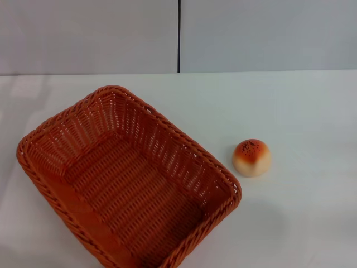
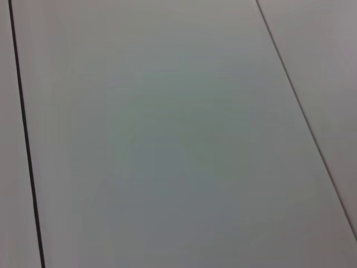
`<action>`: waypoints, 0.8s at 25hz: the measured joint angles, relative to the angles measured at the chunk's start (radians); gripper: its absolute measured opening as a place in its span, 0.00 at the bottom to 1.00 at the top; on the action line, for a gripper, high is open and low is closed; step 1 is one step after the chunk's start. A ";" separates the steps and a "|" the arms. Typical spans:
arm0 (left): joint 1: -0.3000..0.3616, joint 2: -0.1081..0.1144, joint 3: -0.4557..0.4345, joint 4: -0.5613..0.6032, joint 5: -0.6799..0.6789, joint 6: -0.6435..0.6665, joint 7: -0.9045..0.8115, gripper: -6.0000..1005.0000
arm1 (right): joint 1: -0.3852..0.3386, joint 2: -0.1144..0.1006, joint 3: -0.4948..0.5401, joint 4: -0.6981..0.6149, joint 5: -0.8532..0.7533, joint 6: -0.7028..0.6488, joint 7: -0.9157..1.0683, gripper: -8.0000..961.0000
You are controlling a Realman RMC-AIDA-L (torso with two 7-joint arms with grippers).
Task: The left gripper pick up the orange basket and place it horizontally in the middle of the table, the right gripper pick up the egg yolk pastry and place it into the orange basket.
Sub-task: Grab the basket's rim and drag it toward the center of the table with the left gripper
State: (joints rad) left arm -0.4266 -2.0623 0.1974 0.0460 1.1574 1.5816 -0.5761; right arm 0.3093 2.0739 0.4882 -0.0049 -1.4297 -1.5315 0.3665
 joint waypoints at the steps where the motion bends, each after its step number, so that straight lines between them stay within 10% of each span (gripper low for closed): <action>1: 0.000 0.000 0.000 0.000 0.000 0.000 0.000 0.80 | 0.000 0.000 0.000 0.000 0.000 0.000 0.000 0.67; 9: -0.002 0.015 0.104 0.327 0.162 -0.104 -0.417 0.80 | -0.001 0.000 0.000 -0.001 0.000 0.001 0.001 0.67; 20: -0.004 0.167 0.391 0.678 0.423 -0.131 -1.057 0.79 | -0.003 -0.002 0.000 -0.005 0.000 0.001 0.002 0.67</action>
State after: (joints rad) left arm -0.4307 -1.8950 0.5885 0.7244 1.5803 1.4505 -1.6327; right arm 0.3058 2.0719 0.4878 -0.0097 -1.4297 -1.5309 0.3682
